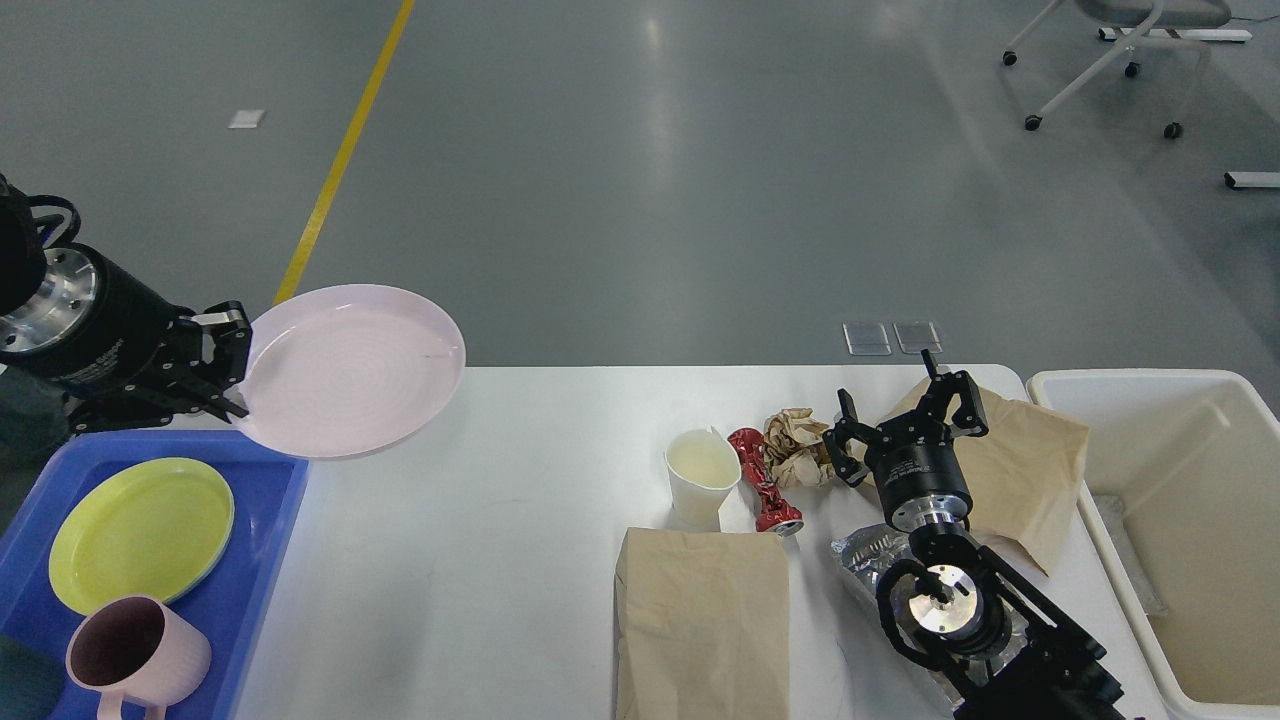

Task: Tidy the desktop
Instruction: 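Lift the pink plate and stack it on the yellow plate in the tray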

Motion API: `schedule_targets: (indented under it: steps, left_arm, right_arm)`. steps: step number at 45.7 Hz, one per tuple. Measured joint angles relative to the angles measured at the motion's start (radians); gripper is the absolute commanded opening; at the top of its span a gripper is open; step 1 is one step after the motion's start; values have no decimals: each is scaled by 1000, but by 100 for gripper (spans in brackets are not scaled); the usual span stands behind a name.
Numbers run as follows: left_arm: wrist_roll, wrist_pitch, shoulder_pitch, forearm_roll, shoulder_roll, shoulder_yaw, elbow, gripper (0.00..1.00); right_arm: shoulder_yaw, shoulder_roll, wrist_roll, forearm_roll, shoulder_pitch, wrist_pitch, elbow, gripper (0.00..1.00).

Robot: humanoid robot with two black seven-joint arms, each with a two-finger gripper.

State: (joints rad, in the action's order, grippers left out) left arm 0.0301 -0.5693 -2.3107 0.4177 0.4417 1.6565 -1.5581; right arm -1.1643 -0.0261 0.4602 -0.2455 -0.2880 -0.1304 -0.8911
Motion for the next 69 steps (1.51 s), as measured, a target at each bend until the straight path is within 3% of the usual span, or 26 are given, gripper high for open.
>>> schedule_targets:
  steps: [15, 25, 34, 43, 49, 69]
  left_arm:
    - [-1, -12, 404, -5, 211, -12, 406, 0]
    - [4, -13, 739, -66, 310, -210, 650, 0]
    - [6, -13, 977, -85, 326, -373, 839, 0]
    - [6, -1, 1102, -84, 311, -458, 975, 0]
    - [16, 3, 1178, -87, 293, -514, 1004, 0]
    - [18, 15, 1213, -140, 275, -512, 1018, 0]
  right_arm:
    - [0, 0, 0, 0, 1, 0, -1, 100]
    - [0, 0, 0, 0, 1, 0, -1, 100]
    - [0, 0, 0, 0, 1, 0, -1, 100]
    - [0, 0, 0, 0, 1, 0, -1, 100]
    - [0, 0, 0, 0, 1, 0, 0, 100]
    - [0, 0, 0, 0, 1, 0, 0, 100]
